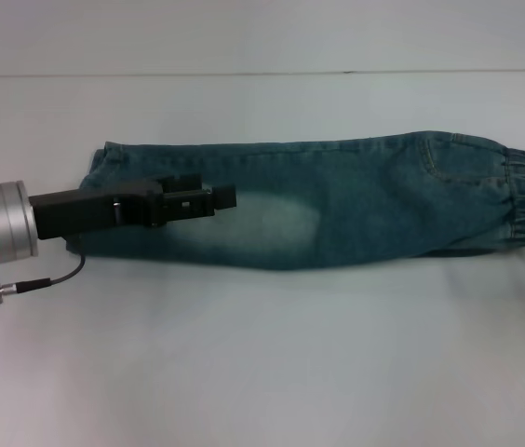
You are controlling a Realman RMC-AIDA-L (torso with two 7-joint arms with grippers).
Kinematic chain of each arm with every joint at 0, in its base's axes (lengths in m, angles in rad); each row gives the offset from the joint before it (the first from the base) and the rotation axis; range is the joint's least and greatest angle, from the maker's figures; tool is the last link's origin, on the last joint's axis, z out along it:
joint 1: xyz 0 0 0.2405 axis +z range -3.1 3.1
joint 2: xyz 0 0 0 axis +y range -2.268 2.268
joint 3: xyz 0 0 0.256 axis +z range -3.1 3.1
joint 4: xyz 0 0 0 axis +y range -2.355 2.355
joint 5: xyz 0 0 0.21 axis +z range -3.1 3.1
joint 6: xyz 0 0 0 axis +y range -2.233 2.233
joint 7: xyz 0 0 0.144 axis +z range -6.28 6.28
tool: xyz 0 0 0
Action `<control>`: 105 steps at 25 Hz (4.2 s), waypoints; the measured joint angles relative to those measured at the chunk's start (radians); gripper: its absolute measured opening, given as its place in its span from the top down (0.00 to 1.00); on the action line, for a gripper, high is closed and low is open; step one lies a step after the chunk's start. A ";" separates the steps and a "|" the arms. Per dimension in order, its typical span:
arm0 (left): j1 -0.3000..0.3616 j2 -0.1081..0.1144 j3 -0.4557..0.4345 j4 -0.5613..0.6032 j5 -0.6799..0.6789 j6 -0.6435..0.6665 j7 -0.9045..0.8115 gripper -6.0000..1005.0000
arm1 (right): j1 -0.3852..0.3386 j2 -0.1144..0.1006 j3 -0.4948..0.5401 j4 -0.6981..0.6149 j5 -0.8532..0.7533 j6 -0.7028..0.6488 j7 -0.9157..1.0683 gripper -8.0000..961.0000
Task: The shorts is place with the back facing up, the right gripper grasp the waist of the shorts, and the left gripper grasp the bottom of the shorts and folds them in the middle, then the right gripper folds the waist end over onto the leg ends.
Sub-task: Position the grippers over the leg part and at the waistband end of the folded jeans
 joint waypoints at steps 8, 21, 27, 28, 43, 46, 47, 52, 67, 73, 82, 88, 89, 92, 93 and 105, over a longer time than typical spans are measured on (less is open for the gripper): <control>-0.002 -0.003 0.000 -0.011 0.004 -0.003 -0.001 0.06 | 0.031 0.000 -0.001 0.001 -0.038 -0.012 0.006 0.07; -0.019 -0.004 -0.002 -0.007 0.001 -0.010 -0.061 0.06 | 0.035 -0.014 0.046 -0.003 -0.032 -0.083 0.064 0.07; -0.016 -0.004 0.000 -0.011 0.008 -0.023 -0.064 0.06 | 0.037 -0.016 0.060 -0.001 -0.031 -0.099 0.107 0.07; -0.015 -0.005 0.000 -0.011 0.008 -0.023 -0.064 0.06 | 0.038 -0.017 0.061 -0.003 -0.031 -0.103 0.119 0.07; -0.018 -0.016 0.079 -0.012 0.006 -0.075 -0.064 0.06 | 0.039 -0.029 0.068 -0.009 -0.031 -0.135 0.269 0.07; -0.021 -0.017 0.087 -0.012 0.006 -0.088 -0.062 0.06 | 0.032 -0.030 0.087 -0.009 -0.033 -0.134 0.280 0.07; -0.022 -0.017 0.090 -0.012 0.005 -0.091 -0.062 0.06 | 0.030 -0.031 0.093 -0.009 -0.035 -0.128 0.283 0.07; -0.031 -0.017 0.105 -0.012 0.003 -0.115 -0.063 0.06 | 0.026 -0.034 0.094 -0.001 -0.036 -0.099 0.295 0.07; -0.046 -0.023 0.107 -0.012 0.000 -0.128 -0.059 0.06 | 0.089 -0.022 0.076 0.065 -0.114 0.001 0.285 0.07; -0.046 -0.023 0.107 -0.011 0.000 -0.128 -0.059 0.06 | 0.092 -0.027 0.076 0.061 -0.115 0.002 0.288 0.07; -0.058 -0.023 0.107 -0.007 0.000 -0.128 -0.060 0.06 | 0.091 -0.034 0.086 0.055 -0.110 0.008 0.285 0.07; -0.063 -0.022 0.107 -0.006 0.000 -0.130 -0.059 0.06 | 0.105 -0.036 0.072 0.057 -0.115 0.038 0.283 0.07; -0.065 -0.022 0.107 -0.007 0.000 -0.131 -0.059 0.06 | 0.109 -0.036 0.065 0.061 -0.116 0.049 0.280 0.07; -0.068 -0.021 0.107 -0.010 0.001 -0.138 -0.060 0.06 | 0.112 -0.036 0.057 0.063 -0.117 0.058 0.278 0.07; -0.069 -0.021 0.107 -0.011 0.001 -0.140 -0.060 0.06 | 0.114 -0.036 0.054 0.064 -0.117 0.062 0.278 0.07; -0.075 -0.022 0.107 -0.011 0.000 -0.152 -0.060 0.06 | 0.148 -0.036 0.035 0.065 -0.117 0.083 0.275 0.07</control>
